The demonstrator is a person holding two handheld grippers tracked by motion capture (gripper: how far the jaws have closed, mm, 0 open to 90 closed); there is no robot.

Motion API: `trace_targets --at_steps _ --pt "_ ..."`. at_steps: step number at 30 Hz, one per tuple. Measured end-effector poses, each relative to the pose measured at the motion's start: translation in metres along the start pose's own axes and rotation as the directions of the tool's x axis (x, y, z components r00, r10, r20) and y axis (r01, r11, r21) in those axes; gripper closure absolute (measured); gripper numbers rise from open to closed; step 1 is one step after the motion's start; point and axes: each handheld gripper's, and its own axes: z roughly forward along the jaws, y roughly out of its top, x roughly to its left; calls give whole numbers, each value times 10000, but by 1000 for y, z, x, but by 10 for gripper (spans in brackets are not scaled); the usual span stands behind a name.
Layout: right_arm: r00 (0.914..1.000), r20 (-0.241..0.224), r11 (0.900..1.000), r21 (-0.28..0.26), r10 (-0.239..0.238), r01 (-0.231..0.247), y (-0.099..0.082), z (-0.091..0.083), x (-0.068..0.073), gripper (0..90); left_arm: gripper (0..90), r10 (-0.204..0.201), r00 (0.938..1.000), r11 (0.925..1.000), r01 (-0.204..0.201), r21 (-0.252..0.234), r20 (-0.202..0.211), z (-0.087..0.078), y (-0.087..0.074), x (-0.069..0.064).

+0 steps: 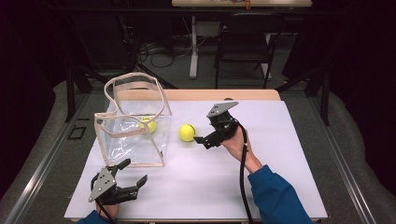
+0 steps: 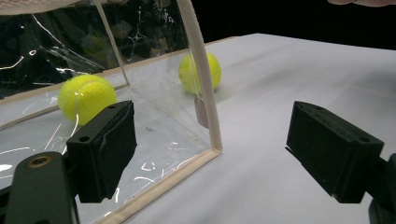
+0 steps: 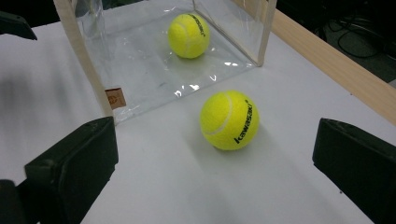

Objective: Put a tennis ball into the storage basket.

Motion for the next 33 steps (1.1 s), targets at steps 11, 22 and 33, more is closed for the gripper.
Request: trace_targets --at_steps 11,22,33 --pt "9999 140 9999 140 -80 78 -9 6 3 0 159 22 10000 10000 -21 -80 33 -1 1 0" --pt "9999 151 9998 177 24 -27 -12 13 2 0 159 92 9998 9999 -91 -65 183 0 0 -1" --pt "9996 220 9992 364 176 -184 -14 24 -5 0 159 140 9998 9999 -140 -29 140 -1 0 -1"
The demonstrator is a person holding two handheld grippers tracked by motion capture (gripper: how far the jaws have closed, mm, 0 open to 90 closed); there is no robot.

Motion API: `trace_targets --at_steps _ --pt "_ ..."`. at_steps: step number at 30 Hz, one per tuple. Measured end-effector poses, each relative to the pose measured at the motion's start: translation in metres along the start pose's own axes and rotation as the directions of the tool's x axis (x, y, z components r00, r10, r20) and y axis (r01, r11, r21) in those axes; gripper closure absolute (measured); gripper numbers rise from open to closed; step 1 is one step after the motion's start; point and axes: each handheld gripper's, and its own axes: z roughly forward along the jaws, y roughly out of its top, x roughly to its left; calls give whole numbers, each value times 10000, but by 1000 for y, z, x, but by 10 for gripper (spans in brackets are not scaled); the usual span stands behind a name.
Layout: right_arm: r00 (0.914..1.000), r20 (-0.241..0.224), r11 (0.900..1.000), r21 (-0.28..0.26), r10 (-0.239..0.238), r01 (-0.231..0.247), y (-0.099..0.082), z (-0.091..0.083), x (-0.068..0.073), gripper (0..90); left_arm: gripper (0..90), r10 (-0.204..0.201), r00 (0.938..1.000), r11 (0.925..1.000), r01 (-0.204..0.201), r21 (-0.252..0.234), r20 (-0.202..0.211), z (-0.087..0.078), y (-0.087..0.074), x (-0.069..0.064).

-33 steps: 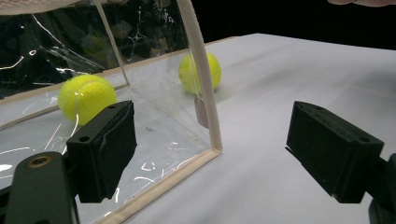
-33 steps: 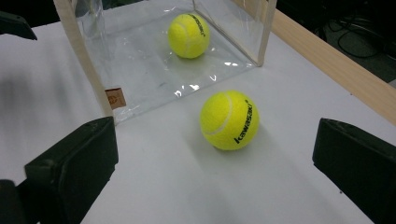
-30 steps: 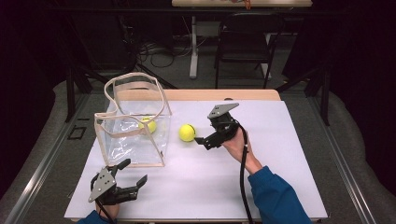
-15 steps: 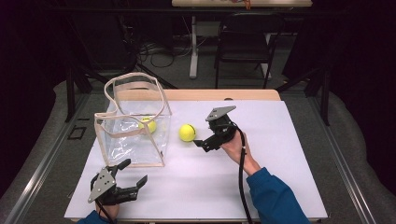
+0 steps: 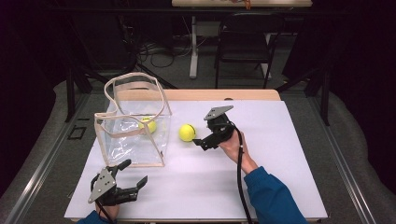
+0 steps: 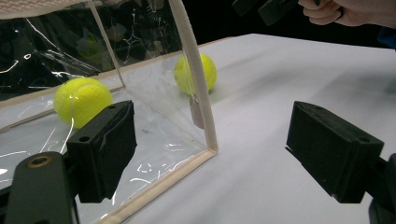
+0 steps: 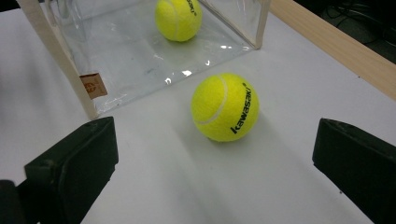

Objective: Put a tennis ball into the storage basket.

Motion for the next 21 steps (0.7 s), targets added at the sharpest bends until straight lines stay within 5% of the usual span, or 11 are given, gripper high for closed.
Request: trace_targets --at_steps 21 --pt "9997 233 9996 280 -96 90 0 17 -6 0 159 63 10000 9999 -63 111 48 4 0 0"
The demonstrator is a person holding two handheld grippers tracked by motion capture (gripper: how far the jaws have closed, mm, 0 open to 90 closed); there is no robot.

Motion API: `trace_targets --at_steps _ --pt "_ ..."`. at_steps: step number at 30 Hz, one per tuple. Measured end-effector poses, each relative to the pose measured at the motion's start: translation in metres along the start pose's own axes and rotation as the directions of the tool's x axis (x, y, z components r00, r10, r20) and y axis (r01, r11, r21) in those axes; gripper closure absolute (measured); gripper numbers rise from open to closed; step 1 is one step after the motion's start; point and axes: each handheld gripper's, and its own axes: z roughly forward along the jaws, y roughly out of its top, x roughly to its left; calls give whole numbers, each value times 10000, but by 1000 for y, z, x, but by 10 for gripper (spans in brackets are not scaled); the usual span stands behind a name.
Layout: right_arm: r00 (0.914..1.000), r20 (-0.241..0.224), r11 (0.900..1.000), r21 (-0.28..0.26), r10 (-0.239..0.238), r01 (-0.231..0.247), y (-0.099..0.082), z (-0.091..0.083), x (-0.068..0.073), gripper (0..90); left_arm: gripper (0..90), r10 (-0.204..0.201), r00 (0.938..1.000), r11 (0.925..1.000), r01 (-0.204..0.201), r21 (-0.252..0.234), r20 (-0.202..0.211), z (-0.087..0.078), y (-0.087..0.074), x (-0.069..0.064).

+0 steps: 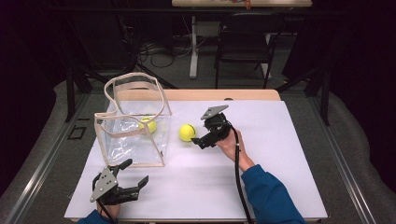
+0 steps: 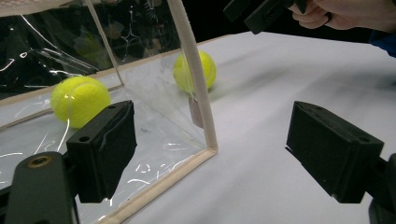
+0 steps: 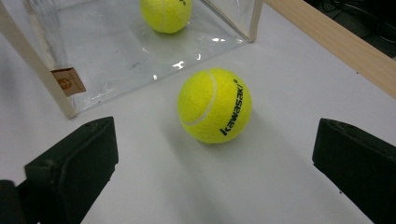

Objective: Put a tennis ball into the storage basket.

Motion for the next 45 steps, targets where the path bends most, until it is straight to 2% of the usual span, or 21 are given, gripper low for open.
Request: trace_targets --at_steps 11,27,45 --pt "9999 78 9998 102 153 -153 0 8 -4 0 159 -34 10000 10000 34 -55 9 0 0 0" --pt "9996 275 9993 357 -87 77 4 25 0 0 159 -48 10000 10000 48 -65 19 0 0 0" --pt "9999 159 9991 417 -43 37 11 45 1 0 159 -66 10000 9999 66 -96 -14 -1 0 1"
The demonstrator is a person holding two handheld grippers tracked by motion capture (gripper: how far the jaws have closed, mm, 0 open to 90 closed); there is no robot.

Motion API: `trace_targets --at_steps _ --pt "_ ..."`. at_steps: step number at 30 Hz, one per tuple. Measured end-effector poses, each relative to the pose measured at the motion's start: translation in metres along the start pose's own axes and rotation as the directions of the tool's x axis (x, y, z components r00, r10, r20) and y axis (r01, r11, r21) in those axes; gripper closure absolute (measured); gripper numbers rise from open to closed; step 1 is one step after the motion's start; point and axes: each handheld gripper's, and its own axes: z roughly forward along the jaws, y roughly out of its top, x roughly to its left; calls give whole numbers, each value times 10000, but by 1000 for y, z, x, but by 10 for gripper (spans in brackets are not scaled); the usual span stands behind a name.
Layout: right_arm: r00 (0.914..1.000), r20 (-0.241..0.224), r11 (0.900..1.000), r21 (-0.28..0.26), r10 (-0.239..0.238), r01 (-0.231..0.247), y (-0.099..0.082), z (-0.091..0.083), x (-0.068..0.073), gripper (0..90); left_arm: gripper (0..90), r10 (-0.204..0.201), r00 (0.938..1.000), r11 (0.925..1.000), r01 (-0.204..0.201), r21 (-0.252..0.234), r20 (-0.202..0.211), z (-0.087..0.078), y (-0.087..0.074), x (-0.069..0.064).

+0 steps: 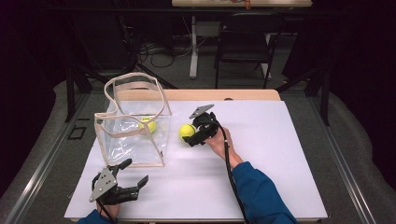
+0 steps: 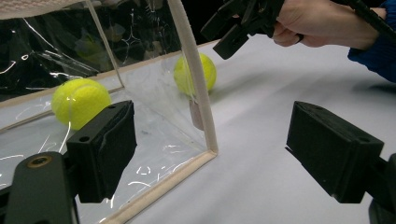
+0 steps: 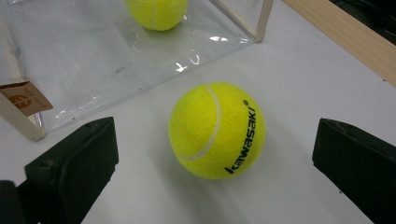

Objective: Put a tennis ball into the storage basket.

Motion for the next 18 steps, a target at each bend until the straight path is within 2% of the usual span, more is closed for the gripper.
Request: trace_targets --at_steps 18 --pt "9990 -225 9990 223 379 -374 0 23 -5 0 159 0 10000 10000 0 -45 -21 0 0 1"
